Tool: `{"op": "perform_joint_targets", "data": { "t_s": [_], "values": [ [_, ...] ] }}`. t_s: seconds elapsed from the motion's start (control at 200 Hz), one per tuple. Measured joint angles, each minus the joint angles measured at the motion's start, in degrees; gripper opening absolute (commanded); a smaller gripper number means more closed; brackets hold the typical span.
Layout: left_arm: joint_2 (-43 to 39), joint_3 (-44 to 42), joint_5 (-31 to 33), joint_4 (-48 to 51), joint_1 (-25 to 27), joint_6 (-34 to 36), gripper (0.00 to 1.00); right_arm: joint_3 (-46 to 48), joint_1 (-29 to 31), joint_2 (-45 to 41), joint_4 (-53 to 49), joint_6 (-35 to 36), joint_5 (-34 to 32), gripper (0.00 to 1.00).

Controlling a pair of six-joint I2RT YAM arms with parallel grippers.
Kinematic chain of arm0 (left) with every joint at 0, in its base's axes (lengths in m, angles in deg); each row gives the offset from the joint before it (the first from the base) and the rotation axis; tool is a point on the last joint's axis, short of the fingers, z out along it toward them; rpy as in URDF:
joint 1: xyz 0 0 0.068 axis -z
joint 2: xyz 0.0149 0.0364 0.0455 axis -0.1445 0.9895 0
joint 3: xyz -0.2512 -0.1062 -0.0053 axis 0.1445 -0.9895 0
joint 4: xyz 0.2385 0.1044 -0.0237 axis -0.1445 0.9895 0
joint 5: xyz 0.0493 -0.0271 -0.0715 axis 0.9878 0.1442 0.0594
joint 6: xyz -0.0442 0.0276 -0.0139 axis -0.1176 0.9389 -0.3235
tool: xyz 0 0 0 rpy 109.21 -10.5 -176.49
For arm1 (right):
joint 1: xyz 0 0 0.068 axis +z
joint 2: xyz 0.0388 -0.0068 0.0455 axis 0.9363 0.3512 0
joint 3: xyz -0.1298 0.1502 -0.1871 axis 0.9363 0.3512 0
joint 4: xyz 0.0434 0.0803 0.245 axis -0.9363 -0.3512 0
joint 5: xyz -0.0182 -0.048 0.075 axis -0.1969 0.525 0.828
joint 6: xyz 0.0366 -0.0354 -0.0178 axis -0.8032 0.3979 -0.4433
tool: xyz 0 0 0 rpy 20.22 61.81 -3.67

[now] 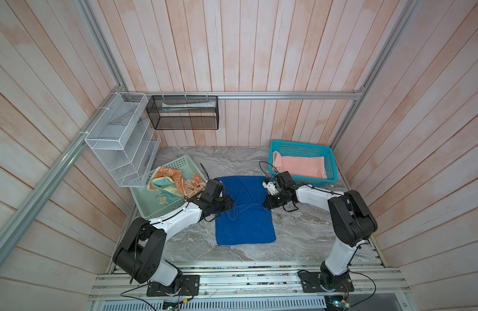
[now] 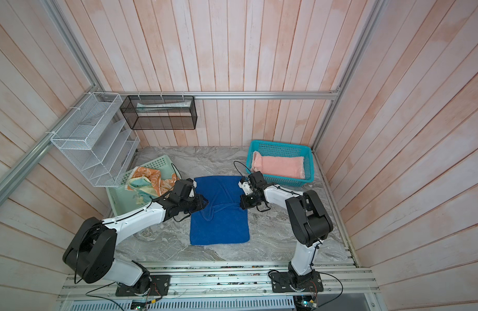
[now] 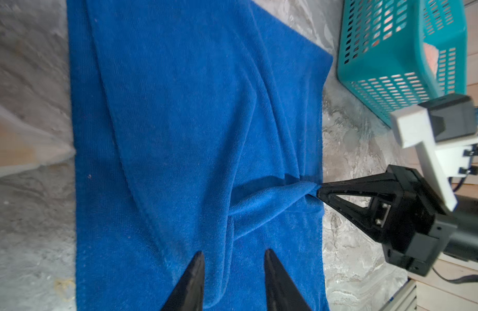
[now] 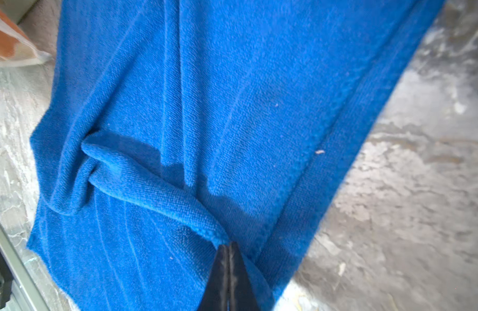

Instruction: Fold and stack the towels

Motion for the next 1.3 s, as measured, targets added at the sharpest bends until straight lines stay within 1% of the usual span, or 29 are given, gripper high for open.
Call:
{"op": "perform_joint_targets", "data": {
  "t_s": [0.1,0.21,0.445,0.69,0.75,0.79,0.825,0.88,0.925,1.0,1.1,1.3],
  "values": [
    [0.83,-0.79,-0.61,0.17,-0.46,-2.34,0.46,0.74,0.00,0.00,0.20,0.07,-0.57,0.00],
    [0.81,-3.30,-0.66,0.09,-0.68,-4.33,0.47,1.38,0.00,-0.09,0.68,0.13,-0.98,0.00],
    [0.79,-9.77,-4.50,-3.19,-0.72,-8.37,0.45,1.90,0.00,-0.52,0.92,0.17,-1.31,0.00],
    [1.33,-10.73,-7.65,-9.51,-0.72,-11.17,0.41,1.92,0.00,-0.57,0.85,0.44,-1.64,0.00],
    [2.08,-10.56,-8.15,-10.64,-0.72,-11.41,0.39,1.92,0.00,-0.74,0.68,0.63,-1.95,0.00],
    [2.71,-10.38,-8.61,-11.32,-0.72,-11.65,0.34,1.92,-0.02,-0.85,0.48,0.85,-2.25,0.00],
    [3.30,-10.23,-9.09,-11.87,-0.72,-11.72,0.26,1.92,-0.07,-0.96,0.35,1.01,-2.47,0.00],
    [4.02,-10.01,-9.60,-12.41,-0.72,-12.31,0.10,1.90,-0.15,-1.25,-0.02,1.25,-2.75,0.00],
    [4.26,-9.70,-10.05,-12.22,-0.72,-11.96,0.00,1.86,-0.31,-1.60,-0.55,1.42,-2.99,0.00],
    [4.26,-8.33,-10.56,-11.06,-0.74,-11.54,0.00,1.36,-0.46,-2.47,-2.12,1.44,-3.65,0.00],
    [3.63,-3.93,-10.51,-6.73,-1.16,-9.49,0.00,-0.09,-0.46,-4.68,-4.39,1.44,-4.48,0.00],
    [-3.04,3.98,-10.47,2.19,-5.51,-4.70,0.00,-3.30,-0.33,-13.33,-9.20,1.42,-5.79,0.00]
  ]
}}
